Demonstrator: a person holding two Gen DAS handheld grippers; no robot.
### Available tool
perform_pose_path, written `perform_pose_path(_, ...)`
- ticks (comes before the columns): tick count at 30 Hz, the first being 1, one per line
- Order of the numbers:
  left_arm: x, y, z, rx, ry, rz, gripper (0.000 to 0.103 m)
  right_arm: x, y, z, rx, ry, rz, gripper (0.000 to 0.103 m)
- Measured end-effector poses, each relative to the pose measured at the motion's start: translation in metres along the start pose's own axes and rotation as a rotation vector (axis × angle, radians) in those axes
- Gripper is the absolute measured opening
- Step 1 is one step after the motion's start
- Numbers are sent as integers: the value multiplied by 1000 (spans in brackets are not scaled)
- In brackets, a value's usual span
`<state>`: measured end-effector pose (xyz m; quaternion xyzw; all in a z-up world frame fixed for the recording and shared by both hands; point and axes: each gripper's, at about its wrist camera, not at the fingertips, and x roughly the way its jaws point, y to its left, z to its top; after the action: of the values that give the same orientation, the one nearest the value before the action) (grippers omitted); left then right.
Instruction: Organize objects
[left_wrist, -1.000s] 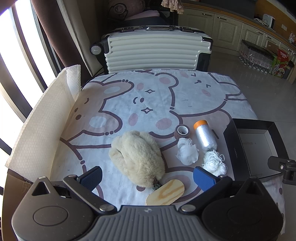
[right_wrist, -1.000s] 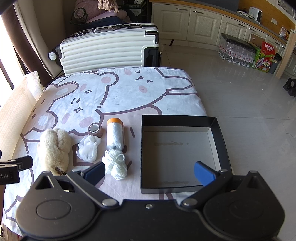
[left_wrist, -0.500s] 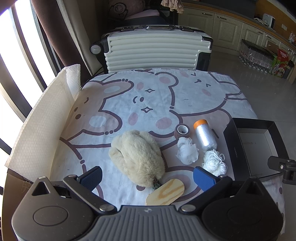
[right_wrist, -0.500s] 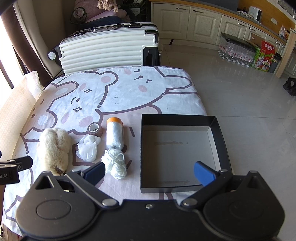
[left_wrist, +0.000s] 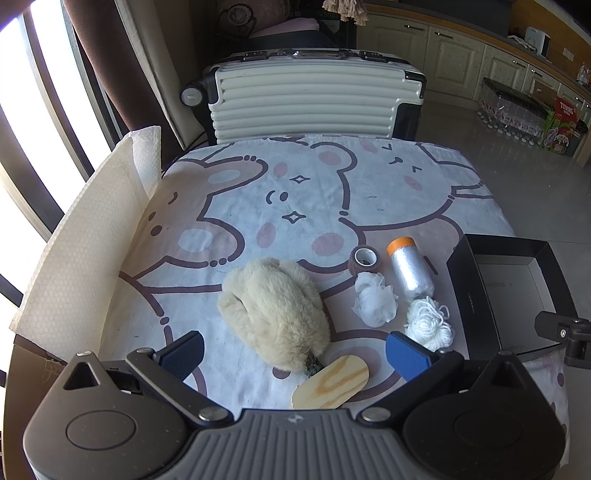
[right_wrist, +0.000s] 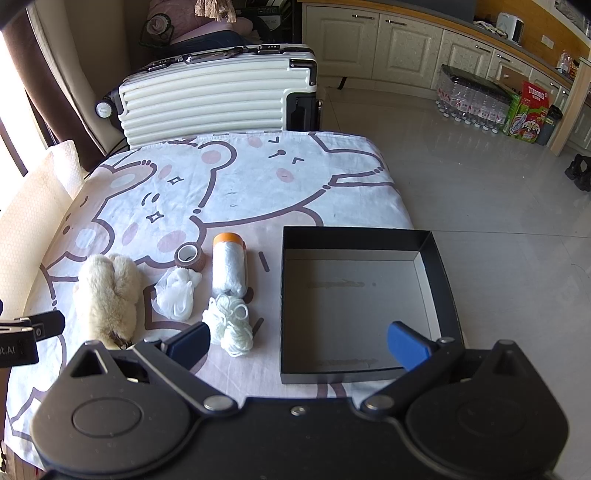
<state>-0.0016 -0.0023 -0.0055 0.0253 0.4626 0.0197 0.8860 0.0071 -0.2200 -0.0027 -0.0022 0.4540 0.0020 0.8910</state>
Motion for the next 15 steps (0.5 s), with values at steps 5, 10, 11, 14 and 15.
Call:
perform_pose_path(5,0,0,0,-1,1,0,103,0,0,0,-1,0,1,103)
perform_pose_path(10,0,0,0,-1,1,0,103,0,0,0,-1,1,0,103)
perform_pose_path(11,0,0,0,-2,1,0,103,-1,0,0,-1,1,0,103)
perform_pose_path(14,0,0,0,-1,2,0,103,-1,0,1,-1,1,0,103)
perform_pose_path(15,0,0,1,-1,2,0,103,-1,1,1,-1,1,0,103)
